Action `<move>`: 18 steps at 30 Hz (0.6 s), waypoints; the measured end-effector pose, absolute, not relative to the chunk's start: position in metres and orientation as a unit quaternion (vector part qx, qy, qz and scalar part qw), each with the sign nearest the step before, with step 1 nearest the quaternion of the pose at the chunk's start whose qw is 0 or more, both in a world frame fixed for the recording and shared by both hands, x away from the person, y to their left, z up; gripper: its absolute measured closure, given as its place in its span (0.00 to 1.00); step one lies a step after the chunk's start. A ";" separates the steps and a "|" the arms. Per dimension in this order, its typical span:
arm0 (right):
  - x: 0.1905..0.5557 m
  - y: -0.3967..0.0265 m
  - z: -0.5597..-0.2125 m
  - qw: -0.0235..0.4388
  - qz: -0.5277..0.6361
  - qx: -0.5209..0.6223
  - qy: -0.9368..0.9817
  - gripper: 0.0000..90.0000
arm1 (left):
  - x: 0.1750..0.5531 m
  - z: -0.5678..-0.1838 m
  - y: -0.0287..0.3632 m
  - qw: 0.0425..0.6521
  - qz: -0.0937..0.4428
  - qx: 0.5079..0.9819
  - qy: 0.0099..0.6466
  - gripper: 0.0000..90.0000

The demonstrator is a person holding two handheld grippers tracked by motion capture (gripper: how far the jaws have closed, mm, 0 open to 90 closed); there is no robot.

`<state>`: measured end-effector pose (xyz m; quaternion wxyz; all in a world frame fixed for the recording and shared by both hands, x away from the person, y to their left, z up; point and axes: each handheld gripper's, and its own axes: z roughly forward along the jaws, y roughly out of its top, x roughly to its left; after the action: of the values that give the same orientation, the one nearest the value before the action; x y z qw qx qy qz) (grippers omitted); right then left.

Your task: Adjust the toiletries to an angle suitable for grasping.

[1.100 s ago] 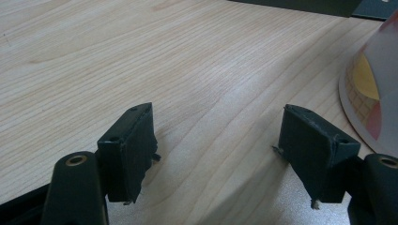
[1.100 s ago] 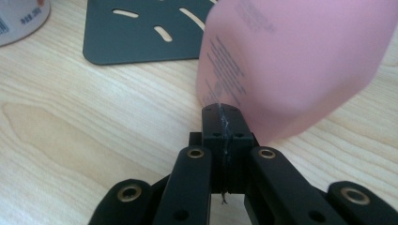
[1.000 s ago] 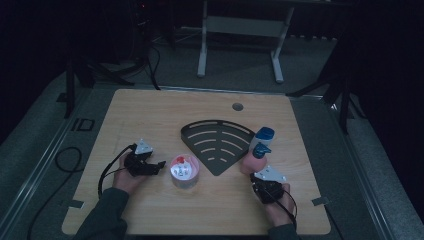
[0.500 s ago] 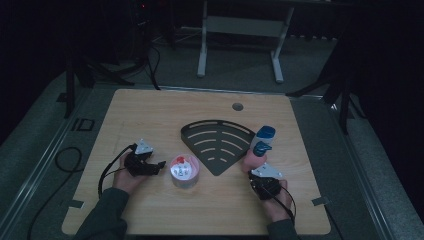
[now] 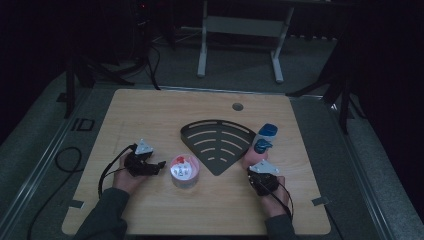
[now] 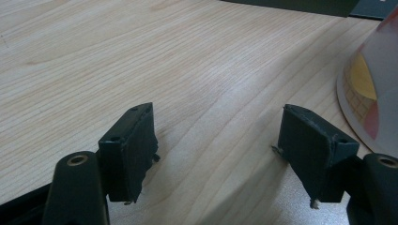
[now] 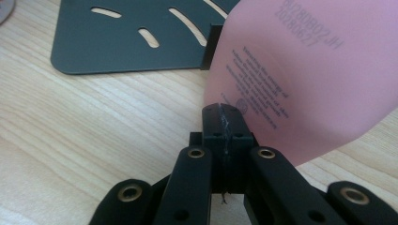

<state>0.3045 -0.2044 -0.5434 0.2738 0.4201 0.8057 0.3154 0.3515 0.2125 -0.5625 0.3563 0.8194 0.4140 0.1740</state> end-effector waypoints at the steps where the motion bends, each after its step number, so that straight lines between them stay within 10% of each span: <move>1: 0.305 -0.205 -0.544 0.273 0.315 0.422 0.805 1.00 | 0.351 -0.562 0.212 0.357 0.174 0.820 0.413 0.32; 12: 0.293 -0.190 -0.543 0.268 0.341 0.382 0.816 0.83 | 0.344 -0.551 0.211 0.377 0.164 0.817 0.404 0.62; 18: 0.290 -0.179 -0.543 0.259 0.349 0.369 0.822 0.75 | 0.337 -0.540 0.199 0.390 0.176 0.814 0.394 0.94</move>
<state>0.2904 -0.1793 -0.5434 0.2589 0.3686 0.8216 0.3493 0.3375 0.1990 -0.5396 0.3899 0.8135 0.3939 0.1762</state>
